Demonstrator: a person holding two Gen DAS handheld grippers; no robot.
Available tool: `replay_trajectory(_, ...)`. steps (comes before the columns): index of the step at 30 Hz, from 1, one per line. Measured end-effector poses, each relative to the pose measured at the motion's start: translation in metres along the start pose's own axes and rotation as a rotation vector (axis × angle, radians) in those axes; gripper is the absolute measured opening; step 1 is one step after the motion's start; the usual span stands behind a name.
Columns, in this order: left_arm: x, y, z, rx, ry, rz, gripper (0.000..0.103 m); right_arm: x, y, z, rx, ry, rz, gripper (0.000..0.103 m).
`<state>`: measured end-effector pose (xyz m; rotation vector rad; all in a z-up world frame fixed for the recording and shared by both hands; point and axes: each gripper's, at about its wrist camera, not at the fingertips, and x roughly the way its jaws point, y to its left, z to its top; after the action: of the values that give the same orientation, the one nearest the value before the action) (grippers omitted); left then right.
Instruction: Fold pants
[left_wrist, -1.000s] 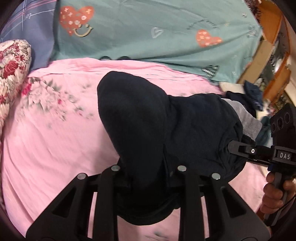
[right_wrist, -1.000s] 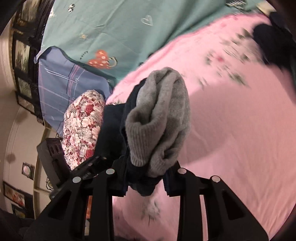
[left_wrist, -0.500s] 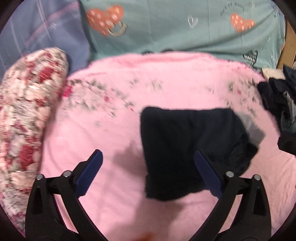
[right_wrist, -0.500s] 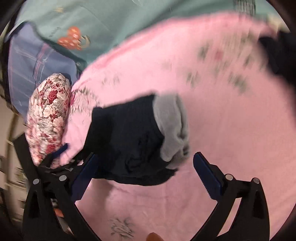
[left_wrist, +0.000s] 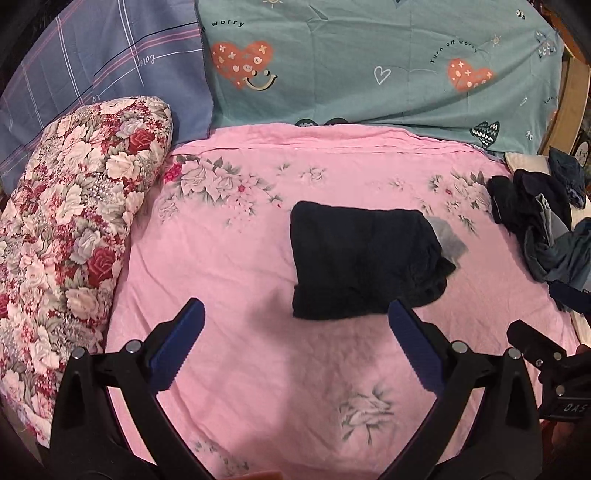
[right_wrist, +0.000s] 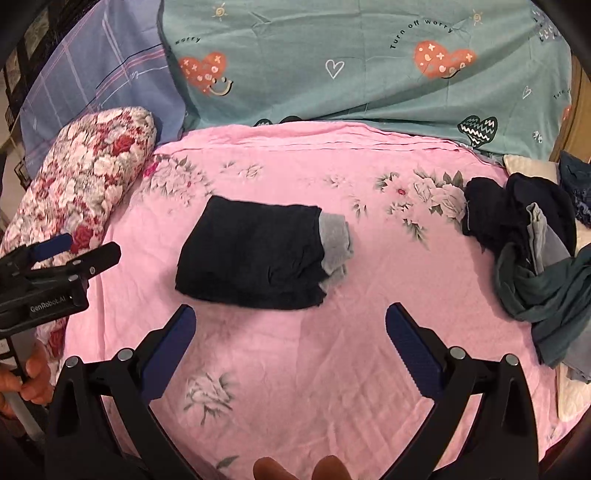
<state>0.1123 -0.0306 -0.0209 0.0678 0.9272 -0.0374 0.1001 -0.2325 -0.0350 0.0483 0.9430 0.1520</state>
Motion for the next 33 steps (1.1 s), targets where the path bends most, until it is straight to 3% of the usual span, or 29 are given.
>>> replay_trajectory(14,-0.034,0.000,-0.038,0.027,-0.010,-0.014,0.101,-0.028,0.013,-0.042,0.016,-0.018,-0.032,0.102)
replay_trajectory(33,-0.047,-0.004,-0.044,0.041,-0.042,-0.029,0.101,-0.040,0.022,-0.047,0.013,-0.041,-0.029,0.102)
